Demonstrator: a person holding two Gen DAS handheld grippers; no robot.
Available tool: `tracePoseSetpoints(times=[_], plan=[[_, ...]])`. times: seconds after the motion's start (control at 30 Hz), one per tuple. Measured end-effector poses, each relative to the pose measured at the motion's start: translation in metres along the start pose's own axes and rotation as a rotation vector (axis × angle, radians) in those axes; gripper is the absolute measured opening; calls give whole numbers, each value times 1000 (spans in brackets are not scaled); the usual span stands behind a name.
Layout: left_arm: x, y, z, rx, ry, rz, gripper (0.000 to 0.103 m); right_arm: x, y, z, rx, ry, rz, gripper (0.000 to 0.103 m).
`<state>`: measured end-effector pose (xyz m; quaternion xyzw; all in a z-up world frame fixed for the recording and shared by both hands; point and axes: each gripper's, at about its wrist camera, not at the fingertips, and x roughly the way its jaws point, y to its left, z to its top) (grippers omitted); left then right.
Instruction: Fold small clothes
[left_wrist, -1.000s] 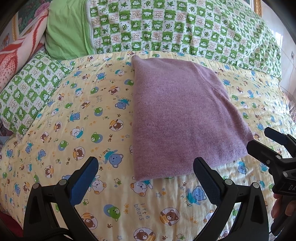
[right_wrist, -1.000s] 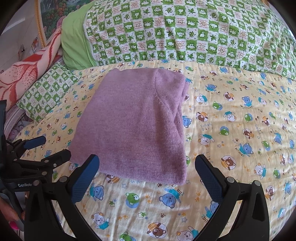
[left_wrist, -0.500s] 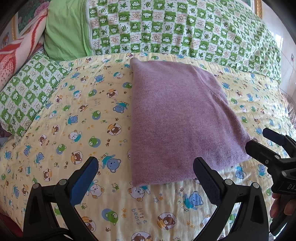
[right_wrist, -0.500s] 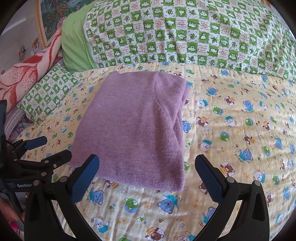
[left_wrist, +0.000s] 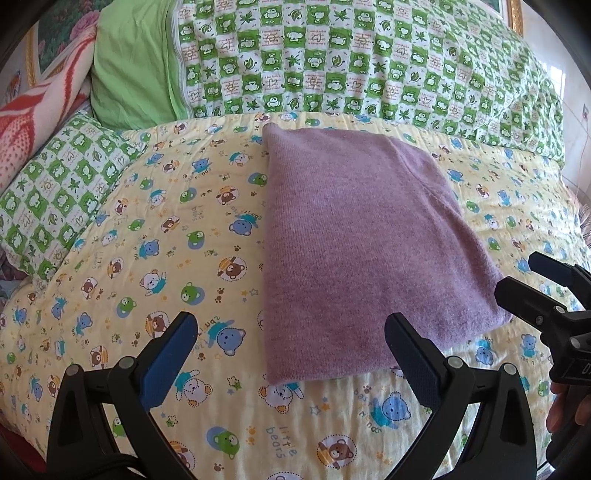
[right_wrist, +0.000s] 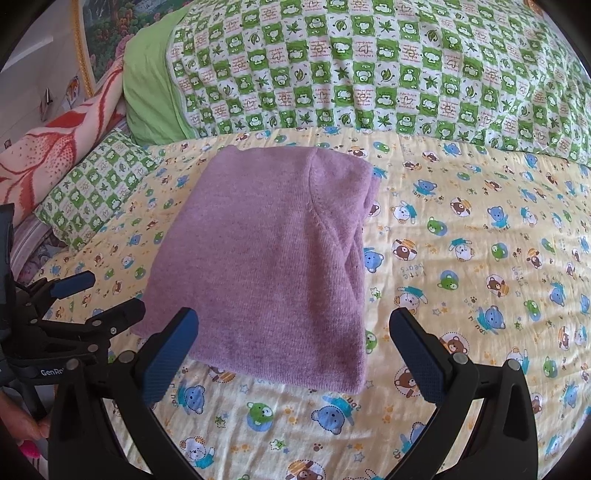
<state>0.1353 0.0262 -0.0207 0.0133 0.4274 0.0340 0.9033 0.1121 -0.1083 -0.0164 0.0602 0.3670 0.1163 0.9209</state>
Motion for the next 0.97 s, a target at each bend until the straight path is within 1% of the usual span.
tracePoseSetpoints(times=[0.33,0.4,0.97], plan=[[1,3,5,-15,6,6,102,2,-3,5,7,-2,6,103],[1,5,6,-23,2,18,102,3,-3,6,8,0,7,103],[1,3,5,-22,21,3,102,6,-3,6,12,15,7,103]])
